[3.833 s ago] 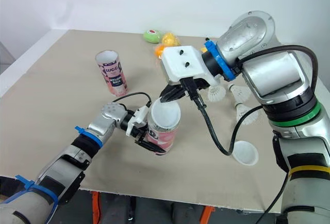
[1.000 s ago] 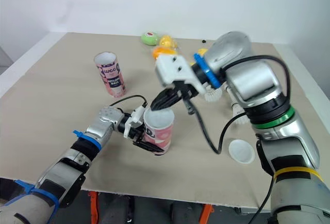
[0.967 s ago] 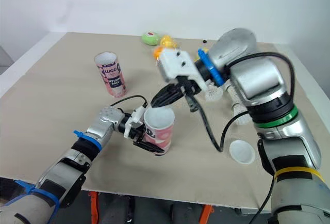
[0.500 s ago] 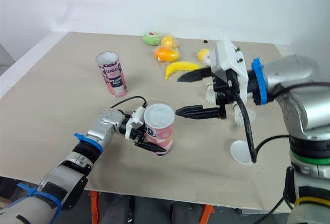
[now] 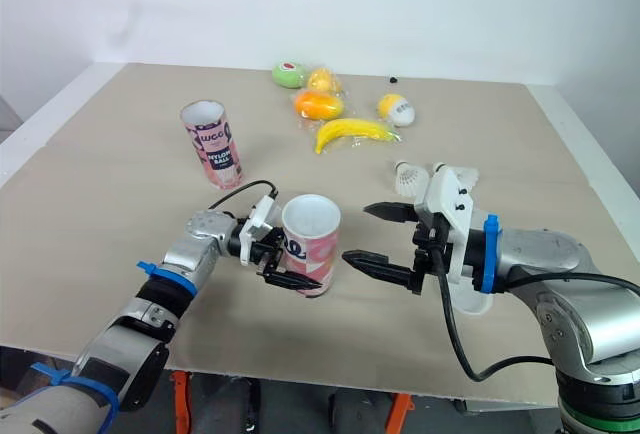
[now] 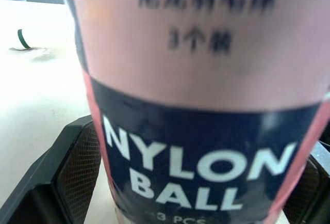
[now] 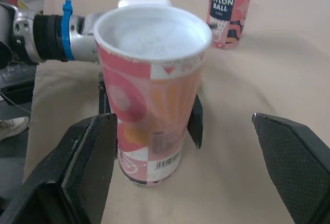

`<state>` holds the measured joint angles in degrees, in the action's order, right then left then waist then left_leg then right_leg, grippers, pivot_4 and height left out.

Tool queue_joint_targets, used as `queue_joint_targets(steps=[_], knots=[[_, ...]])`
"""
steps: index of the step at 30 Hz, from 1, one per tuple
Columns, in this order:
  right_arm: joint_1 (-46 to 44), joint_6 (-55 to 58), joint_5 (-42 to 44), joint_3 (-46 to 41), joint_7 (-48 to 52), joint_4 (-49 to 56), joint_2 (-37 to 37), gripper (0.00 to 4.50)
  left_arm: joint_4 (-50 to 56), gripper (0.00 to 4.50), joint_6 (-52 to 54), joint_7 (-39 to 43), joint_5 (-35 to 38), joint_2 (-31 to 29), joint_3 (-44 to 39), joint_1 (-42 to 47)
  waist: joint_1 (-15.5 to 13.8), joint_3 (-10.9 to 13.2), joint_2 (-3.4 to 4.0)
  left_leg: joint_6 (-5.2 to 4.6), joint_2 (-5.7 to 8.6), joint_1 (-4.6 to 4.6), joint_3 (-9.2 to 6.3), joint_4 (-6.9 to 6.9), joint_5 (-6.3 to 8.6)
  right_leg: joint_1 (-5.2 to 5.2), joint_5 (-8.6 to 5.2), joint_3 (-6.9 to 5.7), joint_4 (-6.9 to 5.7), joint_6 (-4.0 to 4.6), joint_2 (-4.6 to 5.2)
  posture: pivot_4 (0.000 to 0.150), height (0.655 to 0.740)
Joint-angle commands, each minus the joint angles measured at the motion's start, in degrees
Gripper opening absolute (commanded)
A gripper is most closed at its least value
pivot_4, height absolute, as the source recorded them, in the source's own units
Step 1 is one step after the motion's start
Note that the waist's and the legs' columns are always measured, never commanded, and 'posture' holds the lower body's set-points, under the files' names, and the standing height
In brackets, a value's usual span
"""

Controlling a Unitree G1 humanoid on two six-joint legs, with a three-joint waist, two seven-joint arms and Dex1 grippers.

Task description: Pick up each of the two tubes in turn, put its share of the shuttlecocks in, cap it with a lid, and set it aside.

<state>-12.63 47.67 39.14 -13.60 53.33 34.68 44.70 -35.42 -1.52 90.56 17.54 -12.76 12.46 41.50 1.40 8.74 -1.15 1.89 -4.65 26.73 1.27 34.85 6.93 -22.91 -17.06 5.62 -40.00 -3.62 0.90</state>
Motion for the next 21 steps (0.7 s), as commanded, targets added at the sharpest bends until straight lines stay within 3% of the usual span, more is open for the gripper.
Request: queue_joint_targets(steps=[1,11,21], knots=[[0.23,-0.31,2.1,-1.26,-1.41,2.3,0.83,4.5,4.28,4.41,0.94,0.78,1.54,-1.37,-1.34,-0.93,0.0,0.0,0.0,0.0,0.0,0.0,0.0,0.0,0.0,0.0,0.0,0.0,0.0,0.01,0.0,0.15,0.7179],[0.65,-1.35,3.05,5.33,-2.76,3.22,-0.31,4.5,7.65,4.41,-0.69,-1.2,0.24,-8.95,-3.23,-5.01,0.03,0.05,-0.09,0.0,-0.02,-0.01,-0.02,-0.06,0.0,0.0,-0.04,-0.04,0.0,0.06,0.0,0.15,0.7179],[-1.38,-6.14,-2.19,14.85,-0.66,-0.15,-0.51,4.5,18.93,4.41,6.42,-0.87,6.36,-17.24,-8.07,-9.54,0.04,0.13,-0.23,0.0,-0.08,-0.01,0.01,-0.14,0.0,-0.05,-0.07,-0.06,0.01,0.14,-0.01,0.15,0.7179]])
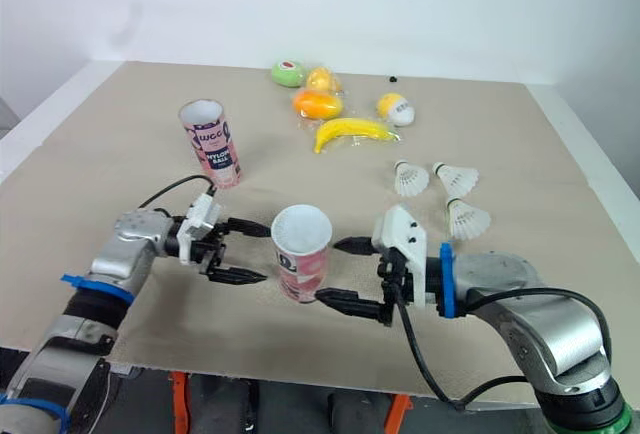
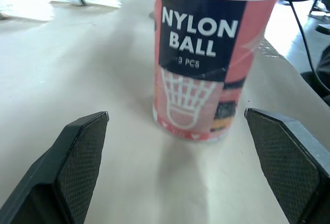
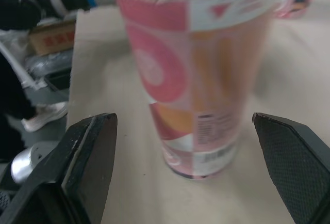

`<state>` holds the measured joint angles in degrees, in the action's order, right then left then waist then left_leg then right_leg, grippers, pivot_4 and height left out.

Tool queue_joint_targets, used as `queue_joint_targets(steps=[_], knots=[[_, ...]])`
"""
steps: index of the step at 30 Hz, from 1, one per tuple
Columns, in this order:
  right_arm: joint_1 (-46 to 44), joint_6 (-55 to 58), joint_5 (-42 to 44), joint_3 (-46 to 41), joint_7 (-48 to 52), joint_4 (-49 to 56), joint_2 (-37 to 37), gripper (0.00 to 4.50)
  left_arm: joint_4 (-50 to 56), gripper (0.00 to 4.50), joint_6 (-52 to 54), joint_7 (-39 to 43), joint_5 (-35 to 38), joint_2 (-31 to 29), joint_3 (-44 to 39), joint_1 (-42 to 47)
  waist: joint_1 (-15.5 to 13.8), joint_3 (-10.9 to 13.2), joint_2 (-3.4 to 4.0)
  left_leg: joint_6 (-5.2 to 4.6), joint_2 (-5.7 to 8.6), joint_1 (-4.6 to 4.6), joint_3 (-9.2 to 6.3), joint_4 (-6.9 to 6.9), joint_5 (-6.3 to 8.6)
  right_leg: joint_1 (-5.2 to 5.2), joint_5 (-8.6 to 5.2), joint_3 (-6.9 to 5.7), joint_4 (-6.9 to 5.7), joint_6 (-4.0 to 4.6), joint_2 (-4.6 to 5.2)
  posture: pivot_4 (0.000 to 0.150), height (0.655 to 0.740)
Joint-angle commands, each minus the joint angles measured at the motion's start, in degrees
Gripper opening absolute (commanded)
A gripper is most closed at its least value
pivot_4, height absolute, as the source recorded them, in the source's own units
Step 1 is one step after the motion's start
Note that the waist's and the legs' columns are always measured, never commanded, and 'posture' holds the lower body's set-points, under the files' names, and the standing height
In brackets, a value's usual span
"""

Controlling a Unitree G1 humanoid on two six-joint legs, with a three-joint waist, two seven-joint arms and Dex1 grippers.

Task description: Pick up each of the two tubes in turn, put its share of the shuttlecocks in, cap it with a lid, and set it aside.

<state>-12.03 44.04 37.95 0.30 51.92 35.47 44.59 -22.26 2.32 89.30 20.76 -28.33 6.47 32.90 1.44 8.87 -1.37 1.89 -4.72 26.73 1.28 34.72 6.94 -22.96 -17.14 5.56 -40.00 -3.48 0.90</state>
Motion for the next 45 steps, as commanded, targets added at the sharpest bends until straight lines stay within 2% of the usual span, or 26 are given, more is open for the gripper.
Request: queue_joint_targets(steps=[1,9,15,28,30,31,32,36,41,45], knots=[[-2.64,-3.23,-1.59,1.89,0.99,-1.87,-0.88,4.5,7.61,4.41,3.67,0.37,3.9,-2.5,-2.47,-1.82,0.01,0.01,-0.02,0.0,0.0,0.0,0.0,0.0,0.0,0.0,0.0,0.01,0.0,0.0,0.01,0.15,0.7179],[-4.86,-8.79,-5.21,6.02,2.71,-7.43,-4.27,4.5,17.85,4.41,10.26,-1.51,9.28,-6.85,-5.95,-6.51,0.01,0.05,-0.08,0.0,-0.02,0.0,0.02,0.01,0.0,0.0,0.0,0.0,0.0,0.0,0.0,0.15,0.7179],[-6.4,-12.65,-7.26,8.62,3.39,-11.21,-8.17,4.5,21.69,4.41,12.33,-3.01,10.68,-8.89,-7.02,-8.17,-0.03,0.08,-0.16,0.0,-0.05,-0.01,0.03,0.01,0.0,0.0,0.0,-0.01,0.0,-0.01,-0.01,0.15,0.7179],[-9.7,-16.76,-9.93,10.62,4.95,-17.63,-13.41,4.5,23.29,4.41,13.76,-5.61,12.48,-7.82,-6.92,-6.71,-0.07,0.09,-0.17,0.01,-0.05,-0.01,0.06,0.0,-0.01,-0.03,0.01,0.0,0.0,0.01,-0.02,0.15,0.7179],[-9.43,-16.73,-9.66,10.13,5.08,-17.33,-13.33,3.93,23.48,4.5,14.0,-6.45,12.96,-7.15,-6.74,-6.11,-0.1,0.09,-0.17,0.01,-0.05,-0.01,0.06,0.0,-0.01,-0.03,0.01,0.0,0.0,0.01,-0.02,0.15,0.7179],[-9.25,-16.49,-9.31,9.67,4.9,-16.98,-13.3,3.5,23.47,4.5,14.05,-6.81,13.08,-6.69,-6.54,-5.71,-0.12,0.09,-0.17,0.01,-0.05,-0.01,0.06,0.0,-0.01,-0.03,0.01,0.0,0.0,0.0,-0.02,0.15,0.7179],[-9.1,-16.31,-9.06,9.3,4.85,-16.67,-13.16,3.34,23.45,4.5,14.11,-7.2,13.17,-6.23,-6.3,-5.33,-0.15,0.09,-0.17,0.01,-0.05,-0.01,0.07,0.0,-0.01,-0.03,0.02,0.01,0.0,0.0,-0.02,0.15,0.7179],[-8.53,-15.28,-7.94,7.89,4.66,-15.07,-12.32,3.34,23.01,4.5,14.26,-8.48,13.3,-3.96,-5.54,-3.72,-0.19,0.09,-0.18,0.01,-0.04,-0.01,0.06,0.01,-0.01,-0.02,0.02,0.01,0.0,-0.02,-0.02,0.15,0.7179],[-8.01,-12.69,-2.96,0.81,2.54,-11.39,-10.69,3.34,21.85,4.5,14.67,-11.03,13.13,1.53,-3.76,0.6,-0.29,0.12,-0.22,0.01,-0.03,0.0,0.06,0.02,-0.01,0.01,0.03,0.02,0.0,-0.02,-0.02,0.15,0.7179],[-9.08,-12.97,0.8,-16.52,-3.57,-16.08,-7.05,3.34,19.43,4.5,15.89,-13.37,13.64,7.15,-2.87,5.76,-0.44,0.15,-0.26,0.02,0.01,0.0,0.04,0.1,-0.01,0.09,0.07,0.02,0.02,-0.11,0.0,0.15,0.7179]])
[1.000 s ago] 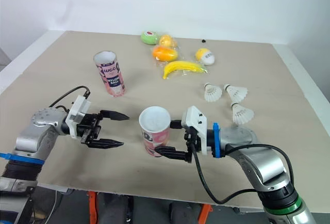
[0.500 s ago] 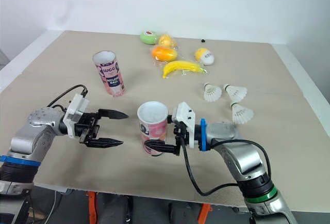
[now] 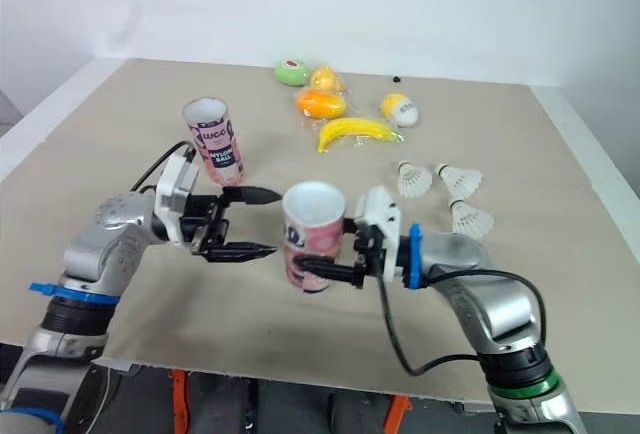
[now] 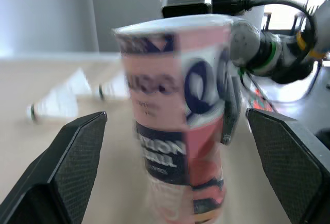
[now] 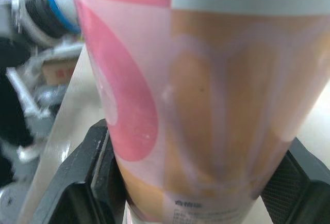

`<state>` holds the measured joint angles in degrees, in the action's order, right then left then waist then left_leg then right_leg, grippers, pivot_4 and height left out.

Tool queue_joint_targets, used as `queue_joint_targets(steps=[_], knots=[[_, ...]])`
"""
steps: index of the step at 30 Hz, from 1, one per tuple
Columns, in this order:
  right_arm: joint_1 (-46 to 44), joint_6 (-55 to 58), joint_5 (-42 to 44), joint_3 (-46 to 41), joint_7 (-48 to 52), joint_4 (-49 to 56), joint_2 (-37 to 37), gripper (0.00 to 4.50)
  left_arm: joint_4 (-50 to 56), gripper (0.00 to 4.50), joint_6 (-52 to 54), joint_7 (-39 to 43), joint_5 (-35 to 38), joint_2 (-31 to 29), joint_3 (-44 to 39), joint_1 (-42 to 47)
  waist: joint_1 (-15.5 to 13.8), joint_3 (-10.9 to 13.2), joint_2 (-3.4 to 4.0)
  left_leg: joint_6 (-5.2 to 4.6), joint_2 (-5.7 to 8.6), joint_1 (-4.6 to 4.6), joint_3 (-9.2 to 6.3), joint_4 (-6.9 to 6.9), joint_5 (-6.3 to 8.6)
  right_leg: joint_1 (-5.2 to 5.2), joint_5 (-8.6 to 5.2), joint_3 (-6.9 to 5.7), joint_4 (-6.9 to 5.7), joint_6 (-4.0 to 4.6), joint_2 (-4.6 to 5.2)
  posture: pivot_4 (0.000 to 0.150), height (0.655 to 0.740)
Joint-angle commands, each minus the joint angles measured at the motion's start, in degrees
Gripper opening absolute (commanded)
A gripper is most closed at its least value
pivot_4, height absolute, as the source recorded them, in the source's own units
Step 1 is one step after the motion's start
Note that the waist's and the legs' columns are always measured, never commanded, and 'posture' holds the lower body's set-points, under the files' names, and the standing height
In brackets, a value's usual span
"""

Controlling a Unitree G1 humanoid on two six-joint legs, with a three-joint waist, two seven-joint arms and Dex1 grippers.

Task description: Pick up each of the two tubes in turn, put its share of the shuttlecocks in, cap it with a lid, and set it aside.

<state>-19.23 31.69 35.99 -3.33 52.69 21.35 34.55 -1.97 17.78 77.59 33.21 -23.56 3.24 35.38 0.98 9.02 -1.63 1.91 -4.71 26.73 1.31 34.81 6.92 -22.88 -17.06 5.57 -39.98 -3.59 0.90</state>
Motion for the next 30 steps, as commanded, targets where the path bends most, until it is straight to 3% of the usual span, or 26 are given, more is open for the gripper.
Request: queue_joint_targets(steps=[1,4,10,18,27,28,30], knots=[[-2.36,-0.92,2.44,-16.82,-6.48,-4.17,4.22,3.34,-1.68,4.5,0.42,-2.17,1.03,3.6,0.55,4.24,-0.01,0.0,0.0,0.0,0.02,0.0,0.01,0.02,0.0,0.01,0.02,0.01,0.01,-0.03,0.02,0.15,0.7179],[-3.3,-1.65,-0.48,-26.0,-12.68,-12.86,8.71,3.34,-4.72,4.5,-0.73,-3.36,-0.77,6.94,1.83,6.45,-0.02,0.0,0.0,-0.02,0.11,0.0,0.01,0.1,0.0,0.09,0.07,0.03,0.07,-0.11,0.1,0.15,0.7179],[-0.92,-6.46,-10.07,-33.93,-25.35,-25.69,12.28,3.34,-10.37,4.5,-4.22,-5.19,-5.03,11.58,4.54,8.23,0.31,-0.02,0.1,-0.07,0.12,-0.05,0.02,-0.08,0.03,0.05,0.01,0.09,0.1,-0.04,0.05,0.15,0.7179],[1.03,-11.5,-12.49,-32.4,-28.23,-34.59,7.26,3.34,-13.97,4.5,-6.25,-5.31,-6.86,13.24,4.88,9.06,0.98,-0.01,0.37,-0.06,0.15,-0.2,0.19,-0.22,0.01,0.04,0.03,0.34,0.09,-0.09,0.04,0.15,0.7179],[2.67,-17.08,-15.94,-30.46,-28.29,-45.44,7.39,3.34,-11.77,4.5,-5.51,-6.21,-6.16,12.81,4.15,7.9,0.95,0.0,0.44,-0.08,0.22,-0.23,0.21,-0.2,-0.01,0.14,0.04,0.37,0.13,-0.18,0.09,0.15,0.7179],[2.98,-16.73,-15.54,-30.22,-27.83,-45.19,7.1,3.98,-11.4,4.5,-5.25,-6.3,-5.98,12.7,4.06,7.78,0.95,0.0,0.44,-0.08,0.22,-0.23,0.19,-0.19,-0.01,0.17,0.04,0.34,0.15,-0.18,0.09,0.15,0.7179],[3.51,-15.89,-14.8,-29.79,-26.92,-44.3,6.58,4.44,-10.91,4.5,-4.9,-6.45,-5.77,12.49,3.97,7.65,0.94,0.0,0.44,-0.08,0.22,-0.28,0.17,-0.19,-0.01,0.29,0.03,0.32,0.18,-0.2,0.09,0.15,0.7179]])
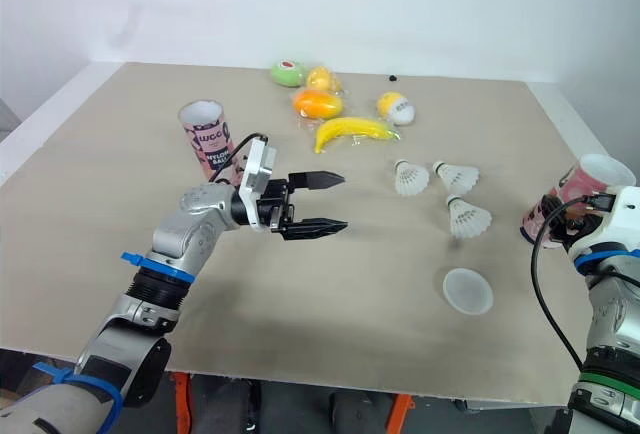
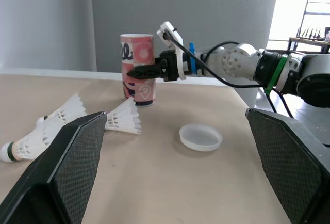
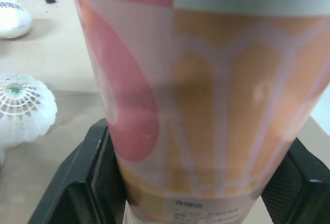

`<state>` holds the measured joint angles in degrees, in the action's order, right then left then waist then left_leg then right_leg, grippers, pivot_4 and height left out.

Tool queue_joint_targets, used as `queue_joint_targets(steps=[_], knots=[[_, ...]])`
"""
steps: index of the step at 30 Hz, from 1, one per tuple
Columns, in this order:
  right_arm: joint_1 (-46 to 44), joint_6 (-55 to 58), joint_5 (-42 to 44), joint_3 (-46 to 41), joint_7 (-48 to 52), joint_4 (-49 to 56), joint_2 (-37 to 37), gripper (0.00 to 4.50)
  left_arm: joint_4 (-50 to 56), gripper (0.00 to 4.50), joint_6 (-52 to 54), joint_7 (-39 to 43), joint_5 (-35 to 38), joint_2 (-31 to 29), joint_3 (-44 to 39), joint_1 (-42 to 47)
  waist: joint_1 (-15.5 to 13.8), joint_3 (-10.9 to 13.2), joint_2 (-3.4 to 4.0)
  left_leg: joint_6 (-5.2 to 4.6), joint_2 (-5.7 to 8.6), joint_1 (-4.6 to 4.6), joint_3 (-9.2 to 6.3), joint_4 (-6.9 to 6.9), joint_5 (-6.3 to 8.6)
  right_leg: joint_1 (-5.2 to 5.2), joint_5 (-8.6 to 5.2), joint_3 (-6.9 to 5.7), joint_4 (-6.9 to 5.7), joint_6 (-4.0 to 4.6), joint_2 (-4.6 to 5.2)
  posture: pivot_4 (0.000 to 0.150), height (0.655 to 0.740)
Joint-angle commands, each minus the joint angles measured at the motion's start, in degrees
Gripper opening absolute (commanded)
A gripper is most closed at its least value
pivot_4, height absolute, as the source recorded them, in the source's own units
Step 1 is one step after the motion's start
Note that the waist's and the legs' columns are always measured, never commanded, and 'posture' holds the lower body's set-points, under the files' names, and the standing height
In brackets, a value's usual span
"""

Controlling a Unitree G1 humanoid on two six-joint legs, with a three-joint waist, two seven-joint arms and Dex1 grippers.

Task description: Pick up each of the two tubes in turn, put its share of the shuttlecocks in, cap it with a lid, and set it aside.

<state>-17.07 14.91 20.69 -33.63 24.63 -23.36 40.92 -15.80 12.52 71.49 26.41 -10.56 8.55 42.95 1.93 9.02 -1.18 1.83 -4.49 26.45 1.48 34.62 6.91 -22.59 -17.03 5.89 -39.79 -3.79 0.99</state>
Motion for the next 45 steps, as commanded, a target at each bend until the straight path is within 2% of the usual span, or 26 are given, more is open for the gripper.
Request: queue_joint_targets(steps=[1,11,20,23,28,34,38,42,45], knots=[[1.47,1.13,0.75,0.5,1.22,0.69,0.06,4.44,3.02,4.5,0.45,-0.42,1.05,-0.58,-1.37,0.05,0.01,0.0,0.01,0.0,0.0,-0.02,-0.03,0.0,0.0,0.07,-0.01,-0.02,0.05,-0.02,-0.01,0.15,0.7179],[4.28,4.76,3.05,0.52,3.79,3.04,0.72,4.44,3.49,4.5,1.39,-0.81,1.77,-0.51,-1.34,0.15,0.23,0.0,0.08,-0.02,0.0,-0.04,-0.02,-0.06,0.01,0.22,0.07,0.0,0.4,-0.14,0.0,0.15,0.7179],[11.79,11.25,2.89,0.93,5.61,8.68,2.41,4.44,3.86,4.5,2.26,-0.36,2.48,-1.16,-1.39,0.03,0.22,-0.01,0.09,-0.05,0.0,-0.03,-0.01,-0.11,0.03,0.24,0.07,0.0,0.5,-0.18,0.0,0.15,0.7179],[15.83,14.47,4.14,0.52,7.88,13.82,3.48,4.44,5.47,4.5,3.09,-0.09,2.63,-2.59,-1.28,-1.31,0.2,-0.04,0.13,-0.05,0.0,-0.04,-0.03,-0.14,0.03,0.25,-0.03,0.0,0.5,-0.33,0.0,0.15,0.7179],[24.05,21.22,15.51,-3.57,17.3,35.82,5.5,4.44,12.75,4.5,9.51,-4.19,4.85,-7.83,-4.25,-8.61,0.7,-0.07,0.53,-0.07,-0.02,-0.07,-0.02,-0.18,0.06,0.27,-0.05,0.02,0.53,-0.31,-0.01,0.15,0.7179],[25.17,24.43,28.75,-3.66,22.67,55.35,6.62,4.44,20.8,4.5,13.89,-13.64,4.92,-12.78,-10.02,-22.1,0.76,0.06,0.43,-0.05,-0.14,-0.17,-0.07,-0.16,0.05,0.38,-0.04,-0.04,0.53,-0.33,-0.05,0.15,0.7179],[16.34,24.56,33.26,5.6,19.81,59.99,4.45,4.44,22.09,4.5,10.48,-22.4,2.39,-12.71,-15.11,-29.44,0.69,0.22,0.09,-0.06,-0.15,-0.16,-0.06,-0.06,0.0,0.42,-0.04,-0.12,0.58,-0.1,0.04,0.15,0.7179],[8.65,23.19,27.64,17.09,15.92,57.97,0.11,4.44,16.88,4.5,5.74,-30.31,-0.63,-10.29,-18.05,-28.96,0.26,0.3,-0.31,-0.18,-0.12,-0.11,0.0,-0.04,-0.13,0.24,0.15,-0.23,0.71,-0.07,0.17,0.15,0.7179],[6.01,21.47,22.38,24.39,14.81,55.84,-2.65,4.44,11.77,4.5,2.59,-33.14,-2.33,-9.37,-18.91,-25.9,-0.14,0.26,-0.4,-0.17,-0.05,-0.1,0.06,-0.03,-0.13,0.18,0.19,-0.28,0.74,-0.03,0.31,0.15,0.7179]])
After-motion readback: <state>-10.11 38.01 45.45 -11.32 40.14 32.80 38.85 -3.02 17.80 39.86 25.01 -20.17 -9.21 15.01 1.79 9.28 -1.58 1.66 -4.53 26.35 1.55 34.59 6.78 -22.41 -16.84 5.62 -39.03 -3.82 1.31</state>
